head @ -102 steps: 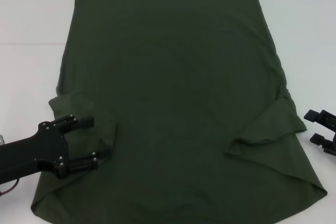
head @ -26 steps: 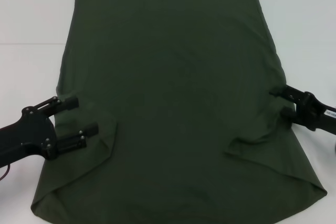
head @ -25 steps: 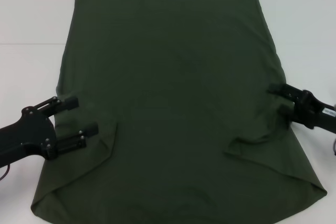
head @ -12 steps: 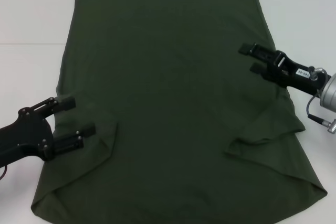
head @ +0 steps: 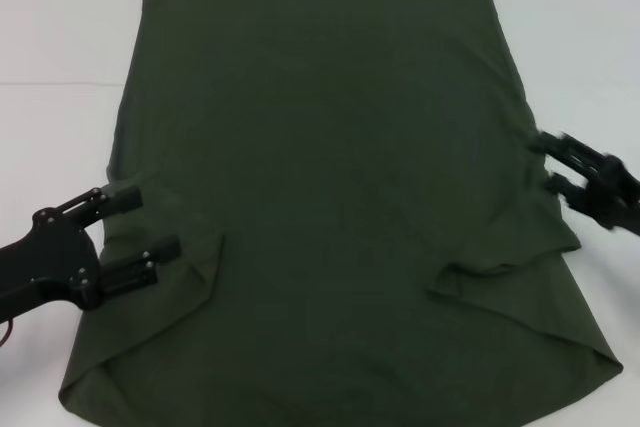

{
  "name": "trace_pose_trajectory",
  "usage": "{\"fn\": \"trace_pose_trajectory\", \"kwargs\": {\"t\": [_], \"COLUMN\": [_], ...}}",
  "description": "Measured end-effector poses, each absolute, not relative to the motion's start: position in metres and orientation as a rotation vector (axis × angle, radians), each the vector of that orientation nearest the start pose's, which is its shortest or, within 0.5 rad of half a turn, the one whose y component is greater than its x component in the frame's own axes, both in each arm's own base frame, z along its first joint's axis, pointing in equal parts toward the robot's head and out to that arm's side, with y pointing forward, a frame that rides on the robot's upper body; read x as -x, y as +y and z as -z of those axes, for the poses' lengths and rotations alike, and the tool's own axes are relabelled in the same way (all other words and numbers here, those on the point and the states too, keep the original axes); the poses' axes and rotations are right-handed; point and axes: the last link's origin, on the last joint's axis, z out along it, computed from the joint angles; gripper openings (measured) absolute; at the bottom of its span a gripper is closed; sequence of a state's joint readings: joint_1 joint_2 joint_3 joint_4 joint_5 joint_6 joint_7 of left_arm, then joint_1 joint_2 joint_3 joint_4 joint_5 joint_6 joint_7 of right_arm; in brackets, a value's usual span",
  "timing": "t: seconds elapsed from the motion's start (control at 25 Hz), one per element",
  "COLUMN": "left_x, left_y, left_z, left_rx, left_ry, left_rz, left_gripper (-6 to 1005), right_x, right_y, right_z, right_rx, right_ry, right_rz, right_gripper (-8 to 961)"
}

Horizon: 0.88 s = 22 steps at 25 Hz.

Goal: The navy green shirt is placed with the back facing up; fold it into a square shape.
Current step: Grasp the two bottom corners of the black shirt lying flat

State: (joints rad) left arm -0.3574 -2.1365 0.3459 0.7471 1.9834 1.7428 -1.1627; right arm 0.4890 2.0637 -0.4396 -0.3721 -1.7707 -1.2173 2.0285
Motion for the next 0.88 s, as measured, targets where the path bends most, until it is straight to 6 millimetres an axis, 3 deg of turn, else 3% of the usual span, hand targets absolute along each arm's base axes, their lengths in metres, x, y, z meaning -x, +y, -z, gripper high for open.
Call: {"fn": "trace_pose_trajectory", "kwargs": {"t": [0.2, 0.36, 0.76, 0.88], "left_x": [0.305, 0.304, 0.304, 0.304], "left_y": [0.275, 0.276, 0.275, 0.275], "left_z": [-0.039, -0.040, -0.038, -0.039], "left_rx": [2.415, 2.406, 2.390, 2.380], "left_ry": [-0.521, -0.517, -0.527, -0.556], "left_rz": [0.886, 0.897, 0.924, 0.949], "left_gripper": [834, 834, 835, 835], "right_x": [-0.363, -0.377, -0.374, -0.365], "right_y": [0.302, 0.283, 0.281, 0.281], "right_z": [-0.011, -0.009, -0.009, -0.012], "right_rx": [1.534, 1.472, 1.529, 1.639], "right_ry": [1.865, 1.895, 1.864, 1.773], "right_rz": [-1.217, -1.206, -1.194, -1.214], "right_gripper": [925, 925, 924, 924]}}
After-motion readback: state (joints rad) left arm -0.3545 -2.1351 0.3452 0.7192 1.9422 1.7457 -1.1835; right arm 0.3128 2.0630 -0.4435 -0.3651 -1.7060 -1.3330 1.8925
